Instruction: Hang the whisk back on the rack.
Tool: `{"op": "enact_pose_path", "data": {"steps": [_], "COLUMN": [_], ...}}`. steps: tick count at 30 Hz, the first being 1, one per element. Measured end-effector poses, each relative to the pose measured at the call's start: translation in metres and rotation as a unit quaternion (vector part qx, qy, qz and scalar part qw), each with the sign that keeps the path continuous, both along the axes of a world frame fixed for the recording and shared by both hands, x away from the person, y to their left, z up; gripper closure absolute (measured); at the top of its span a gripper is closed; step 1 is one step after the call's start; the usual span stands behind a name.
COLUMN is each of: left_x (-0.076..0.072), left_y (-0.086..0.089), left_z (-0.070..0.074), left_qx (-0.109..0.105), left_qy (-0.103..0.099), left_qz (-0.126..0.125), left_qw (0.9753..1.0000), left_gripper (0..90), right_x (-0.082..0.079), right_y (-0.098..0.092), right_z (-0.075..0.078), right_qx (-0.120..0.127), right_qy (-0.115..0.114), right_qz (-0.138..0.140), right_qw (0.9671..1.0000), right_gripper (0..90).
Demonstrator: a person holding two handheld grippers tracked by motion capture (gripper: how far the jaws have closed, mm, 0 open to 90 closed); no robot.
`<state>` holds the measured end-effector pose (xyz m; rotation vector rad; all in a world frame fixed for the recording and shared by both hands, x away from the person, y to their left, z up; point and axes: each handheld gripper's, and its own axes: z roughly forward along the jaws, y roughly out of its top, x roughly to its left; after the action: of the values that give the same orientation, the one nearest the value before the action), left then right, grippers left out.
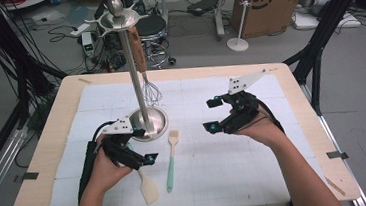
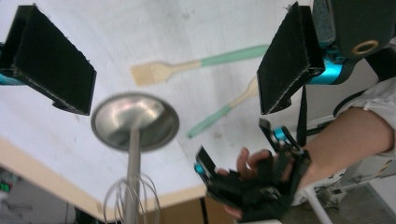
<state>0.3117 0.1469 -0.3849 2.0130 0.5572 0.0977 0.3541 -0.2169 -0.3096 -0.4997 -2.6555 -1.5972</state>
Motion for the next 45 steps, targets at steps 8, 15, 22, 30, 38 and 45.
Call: {"op": "enact_pose_path", "data": {"steps": [8, 15, 22, 30, 38, 45], "left_x": [0.0, 0.0, 0.0, 0.0, 0.001, 0.001], "left_y": [-0.002, -0.002, -0.002, -0.004, -0.006, -0.008], "left_z": [-0.001, -0.001, -0.001, -0.003, -0.005, -0.006], "left_qx": [0.003, 0.004, 0.004, 0.006, 0.014, 0.015], "left_qy": [0.002, 0.002, 0.002, 0.004, 0.006, 0.008], "left_qz": [0.0, -0.002, -0.002, -0.003, -0.005, -0.004], "left_qw": [1.0, 1.0, 1.0, 1.0, 0.9999, 0.9998], "left_gripper": [1.7, 1.7, 1.7, 1.7, 1.7, 1.7], "right_x": [-0.001, -0.005, -0.012, -0.021, -0.029, -0.034], "right_y": [-0.009, -0.009, -0.021, -0.031, -0.04, -0.049], "right_z": [-0.019, -0.037, -0.055, -0.075, -0.089, -0.1], "right_qx": [-0.037, -0.072, -0.07, -0.066, -0.06, -0.055], "right_qy": [0.036, 0.061, 0.08, 0.095, 0.09, 0.101], "right_qz": [-0.036, -0.056, -0.075, -0.087, -0.09, -0.097], "right_qw": [0.998, 0.994, 0.9914, 0.9896, 0.99, 0.9886], "right_gripper": [11.3, 11.4, 11.5, 11.5, 11.5, 11.5]}}
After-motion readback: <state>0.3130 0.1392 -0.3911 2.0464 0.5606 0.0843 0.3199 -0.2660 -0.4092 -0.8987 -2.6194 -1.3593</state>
